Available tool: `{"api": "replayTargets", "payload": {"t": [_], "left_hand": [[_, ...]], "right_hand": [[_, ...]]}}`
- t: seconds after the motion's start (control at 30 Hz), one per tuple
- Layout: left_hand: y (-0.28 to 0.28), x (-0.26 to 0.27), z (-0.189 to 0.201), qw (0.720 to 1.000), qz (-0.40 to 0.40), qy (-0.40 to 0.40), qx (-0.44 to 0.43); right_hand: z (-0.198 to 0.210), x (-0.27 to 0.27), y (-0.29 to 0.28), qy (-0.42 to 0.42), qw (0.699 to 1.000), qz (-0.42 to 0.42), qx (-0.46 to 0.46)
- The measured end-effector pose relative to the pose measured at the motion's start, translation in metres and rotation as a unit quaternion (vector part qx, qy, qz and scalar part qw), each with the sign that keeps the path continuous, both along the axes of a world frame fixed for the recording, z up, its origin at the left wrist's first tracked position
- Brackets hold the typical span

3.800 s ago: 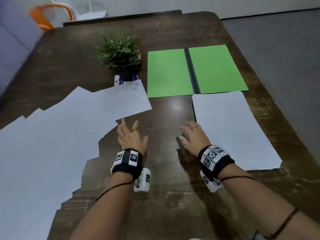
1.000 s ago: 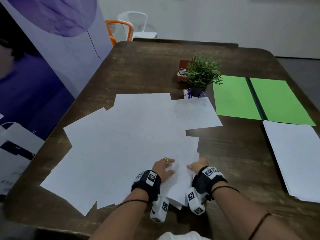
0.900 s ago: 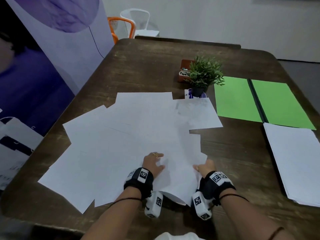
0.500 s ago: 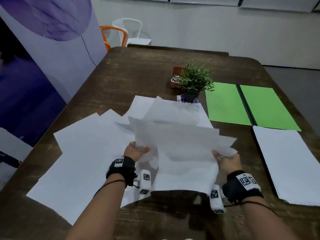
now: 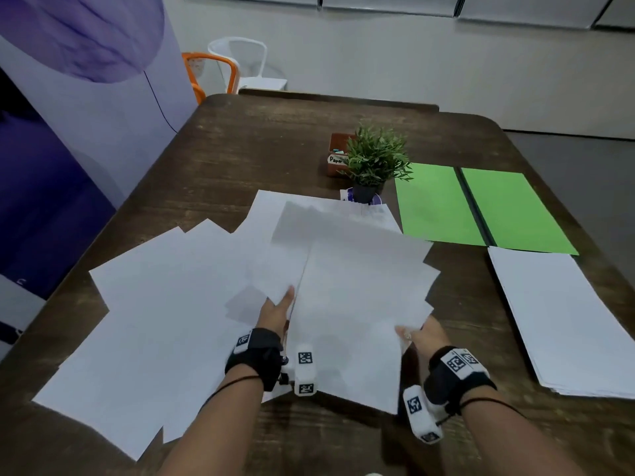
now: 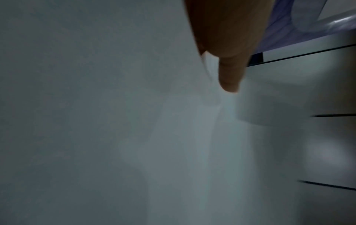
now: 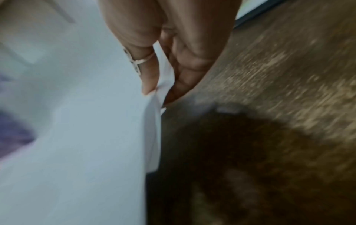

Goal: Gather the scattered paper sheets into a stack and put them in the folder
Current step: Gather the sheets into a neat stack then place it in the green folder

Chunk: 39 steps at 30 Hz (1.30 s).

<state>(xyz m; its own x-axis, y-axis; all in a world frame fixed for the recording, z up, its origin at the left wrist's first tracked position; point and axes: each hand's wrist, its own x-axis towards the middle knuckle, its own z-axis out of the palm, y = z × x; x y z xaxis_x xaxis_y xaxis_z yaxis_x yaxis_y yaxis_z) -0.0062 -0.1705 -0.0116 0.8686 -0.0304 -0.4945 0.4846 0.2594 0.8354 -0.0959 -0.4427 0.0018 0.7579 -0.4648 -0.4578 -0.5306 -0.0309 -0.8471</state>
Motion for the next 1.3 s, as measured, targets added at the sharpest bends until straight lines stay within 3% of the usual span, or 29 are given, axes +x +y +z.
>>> {"api": "replayTargets", "payload": {"t": [0.13,0.27,0.33,0.43,0.53,0.77,0.87,0.93,1.0,1.1,1.2,1.3], "left_hand": [[0.012,0.02,-0.008,0.962,-0.06,0.015,0.264],[0.028,0.028,-0.027,0.889,-0.207,0.038,0.407],[0.034,0.028,-0.031,0.852,-0.25,0.043,0.458],[0.035,0.026,-0.03,0.85,-0.262,0.031,0.457],[0.035,0.027,-0.022,0.855,-0.253,0.005,0.453],[0.021,0.018,-0.011,0.915,-0.264,-0.008,0.304],[0.022,0.025,-0.013,0.865,-0.244,-0.028,0.438],[0.026,0.03,-0.009,0.856,-0.223,-0.033,0.464],[0.034,0.036,-0.007,0.838,-0.219,-0.018,0.499],[0.047,0.044,-0.005,0.813,-0.213,0.023,0.541],[0.062,0.048,-0.005,0.804,-0.223,0.053,0.549],[0.081,0.049,-0.002,0.794,-0.221,0.065,0.562]], "right_hand": [[-0.009,0.002,0.002,0.025,0.998,0.04,-0.044],[-0.016,0.014,0.0,0.051,0.998,-0.016,-0.022],[-0.014,0.017,0.003,0.087,0.995,0.011,-0.057],[-0.009,0.023,0.011,0.106,0.982,0.069,-0.141],[0.002,0.033,0.017,0.035,0.984,0.065,-0.163],[0.006,0.068,0.055,-0.013,0.982,0.148,-0.119],[0.006,0.087,0.061,-0.008,0.991,0.103,-0.083],[0.007,0.105,0.054,0.01,0.99,0.075,-0.117],[0.007,0.123,0.049,0.035,0.968,0.126,-0.216],[-0.003,0.149,0.049,0.046,0.894,0.29,-0.339],[-0.015,0.163,0.053,0.09,0.821,0.428,-0.368],[-0.022,0.169,0.049,0.103,0.785,0.486,-0.37]]}}
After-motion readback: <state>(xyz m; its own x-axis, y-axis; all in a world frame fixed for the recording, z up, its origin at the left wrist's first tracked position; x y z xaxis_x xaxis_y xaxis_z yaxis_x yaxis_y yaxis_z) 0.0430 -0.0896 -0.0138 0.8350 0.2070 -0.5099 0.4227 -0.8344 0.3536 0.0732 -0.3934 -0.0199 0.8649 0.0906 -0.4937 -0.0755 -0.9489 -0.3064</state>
